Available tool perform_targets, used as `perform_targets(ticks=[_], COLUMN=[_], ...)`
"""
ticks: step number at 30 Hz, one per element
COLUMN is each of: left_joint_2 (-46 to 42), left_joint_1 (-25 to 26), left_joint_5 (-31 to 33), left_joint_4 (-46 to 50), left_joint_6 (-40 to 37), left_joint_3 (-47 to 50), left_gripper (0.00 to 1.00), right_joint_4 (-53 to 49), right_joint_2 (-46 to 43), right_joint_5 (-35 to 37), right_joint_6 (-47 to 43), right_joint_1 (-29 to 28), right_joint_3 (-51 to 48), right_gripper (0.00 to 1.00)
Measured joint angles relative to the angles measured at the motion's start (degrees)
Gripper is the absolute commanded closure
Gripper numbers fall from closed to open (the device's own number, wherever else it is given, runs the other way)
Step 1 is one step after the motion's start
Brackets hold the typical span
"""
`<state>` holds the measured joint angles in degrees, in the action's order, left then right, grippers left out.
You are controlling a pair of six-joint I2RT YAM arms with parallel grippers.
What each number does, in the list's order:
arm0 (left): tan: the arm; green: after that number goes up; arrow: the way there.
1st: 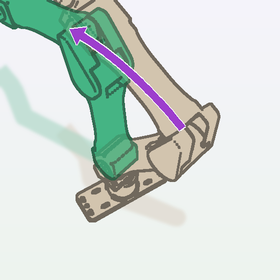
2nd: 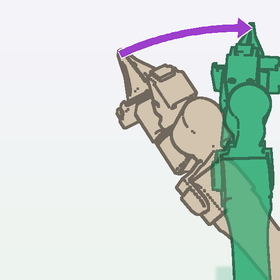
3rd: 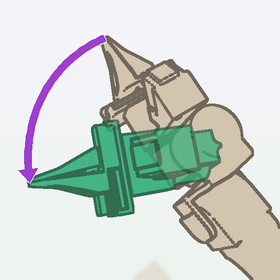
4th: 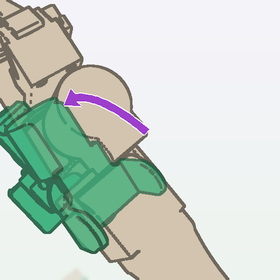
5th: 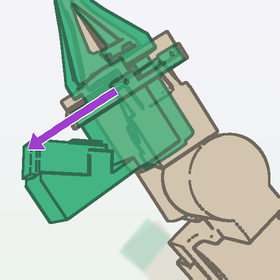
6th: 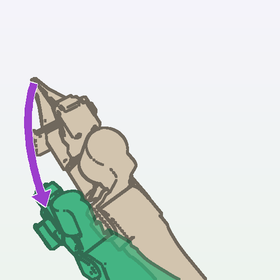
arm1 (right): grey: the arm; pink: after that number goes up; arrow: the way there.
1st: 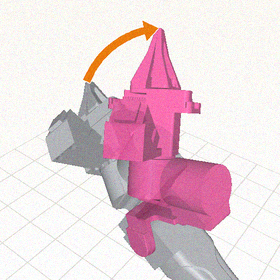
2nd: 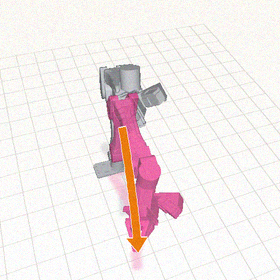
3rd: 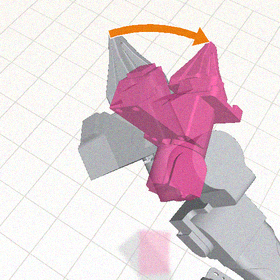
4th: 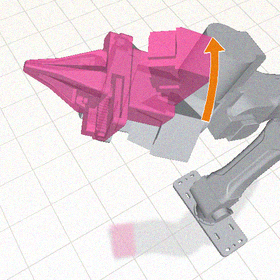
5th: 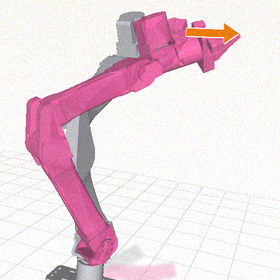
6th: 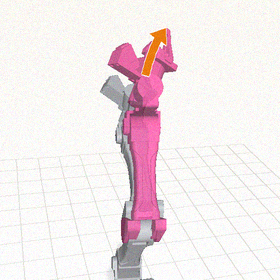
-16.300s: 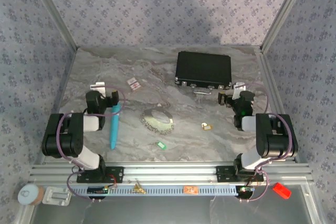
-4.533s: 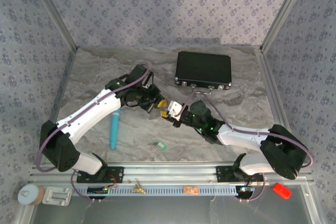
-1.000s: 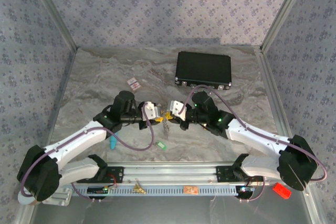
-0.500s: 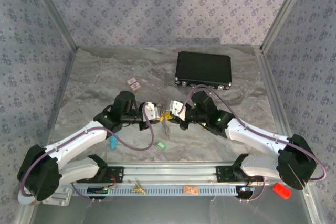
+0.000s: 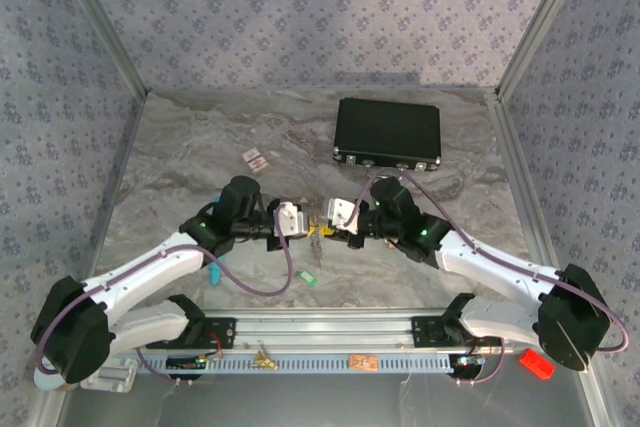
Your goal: Put the keys on the keyring
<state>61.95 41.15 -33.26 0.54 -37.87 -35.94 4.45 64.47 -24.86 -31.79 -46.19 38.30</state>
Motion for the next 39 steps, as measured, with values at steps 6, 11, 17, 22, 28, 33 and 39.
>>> perform_targets(ticks=[6, 11, 17, 22, 28, 33, 39], left_joint_2=[-0.04, -0.04, -0.07, -0.07, -0.07, -0.09, -1.22], left_joint_1=[1.01, 0.98, 0.98, 1.03, 1.01, 0.98, 1.05], left_joint_5=[1.22, 1.79, 2.25, 2.19, 2.19, 2.21, 3.41], left_joint_4=[0.20, 0.66, 0.72, -0.59, -0.61, -0.37, -0.39], left_joint_6=[-2.45, -3.08, -2.34, -0.59, 0.24, 0.44, -0.04], left_joint_3=[0.00, 0.00, 0.00, 0.00, 0.00, 0.00, 0.00], left_gripper=[1.00, 1.00, 0.88, 0.83, 0.96, 1.00, 1.00], right_joint_4=[0.04, 0.00, 0.13, 0.44, 0.52, 0.68, 3.37], right_joint_2=[0.26, 0.57, 0.96, 1.22, 1.22, 1.20, -4.61], right_joint_5=[0.04, 0.39, 0.39, 0.39, 0.37, 0.46, 1.62], right_joint_6=[-2.38, -3.43, -3.78, -3.45, -2.95, -2.47, 1.05], right_joint_1=[-1.20, -1.60, -1.60, -1.57, -1.57, -1.55, 1.22], right_joint_3=[-0.02, -0.02, -0.02, -0.02, -0.04, -0.22, -4.72], right_gripper=[0.85, 0.96, 1.00, 1.00, 1.00, 0.78, 0.66])
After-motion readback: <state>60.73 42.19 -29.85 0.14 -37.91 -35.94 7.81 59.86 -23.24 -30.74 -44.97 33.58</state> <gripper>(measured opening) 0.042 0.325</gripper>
